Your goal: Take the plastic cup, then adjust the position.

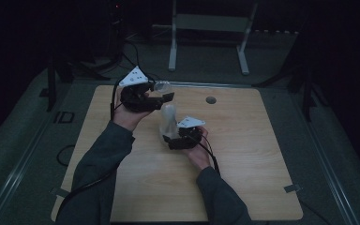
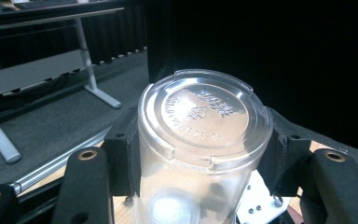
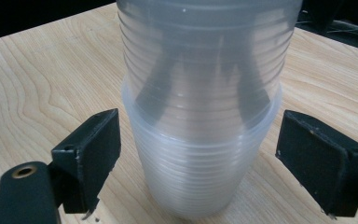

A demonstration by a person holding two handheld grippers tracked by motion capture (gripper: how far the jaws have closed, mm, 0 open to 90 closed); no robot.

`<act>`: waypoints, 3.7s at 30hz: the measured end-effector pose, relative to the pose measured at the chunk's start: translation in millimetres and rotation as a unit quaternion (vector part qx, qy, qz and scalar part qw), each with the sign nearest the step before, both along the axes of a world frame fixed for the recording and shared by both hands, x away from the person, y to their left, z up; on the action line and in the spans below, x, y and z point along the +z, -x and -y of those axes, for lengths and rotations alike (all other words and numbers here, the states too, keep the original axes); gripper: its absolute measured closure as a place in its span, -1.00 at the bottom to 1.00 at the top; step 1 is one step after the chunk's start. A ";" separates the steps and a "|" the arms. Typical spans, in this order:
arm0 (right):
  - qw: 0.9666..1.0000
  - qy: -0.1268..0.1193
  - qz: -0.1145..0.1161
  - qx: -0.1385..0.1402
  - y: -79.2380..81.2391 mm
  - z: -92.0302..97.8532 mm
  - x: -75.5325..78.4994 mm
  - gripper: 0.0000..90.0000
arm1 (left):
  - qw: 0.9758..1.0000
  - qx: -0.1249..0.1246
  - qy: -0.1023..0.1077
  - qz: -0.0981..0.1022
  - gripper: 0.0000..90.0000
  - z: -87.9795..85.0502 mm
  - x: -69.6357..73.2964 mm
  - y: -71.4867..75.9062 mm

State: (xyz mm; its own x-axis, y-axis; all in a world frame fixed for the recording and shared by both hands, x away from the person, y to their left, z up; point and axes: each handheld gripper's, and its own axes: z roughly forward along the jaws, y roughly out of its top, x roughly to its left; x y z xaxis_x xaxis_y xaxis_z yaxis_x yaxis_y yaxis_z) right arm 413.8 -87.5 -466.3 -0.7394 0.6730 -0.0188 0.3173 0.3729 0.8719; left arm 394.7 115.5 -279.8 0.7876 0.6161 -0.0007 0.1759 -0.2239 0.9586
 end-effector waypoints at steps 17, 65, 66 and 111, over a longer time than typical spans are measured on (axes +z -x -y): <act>1.000 0.004 0.007 0.004 6.6 1.5 3.1 -0.71 | 1.000 -0.015 0.006 0.000 -0.09 -11.4 1.5 9.1; 0.998 -0.018 0.029 0.046 45.0 39.8 36.5 -0.55 | 0.999 -0.038 0.021 -0.010 -0.09 -31.5 -42.6 40.4; 0.998 -0.018 0.030 0.048 45.5 39.9 37.0 -0.55 | 0.999 -0.038 0.021 -0.011 -0.09 -31.9 -44.7 40.9; 0.984 -0.073 0.026 0.163 58.1 30.9 58.5 -0.41 | 0.995 -0.053 0.063 -0.061 -0.09 -34.8 -109.4 47.4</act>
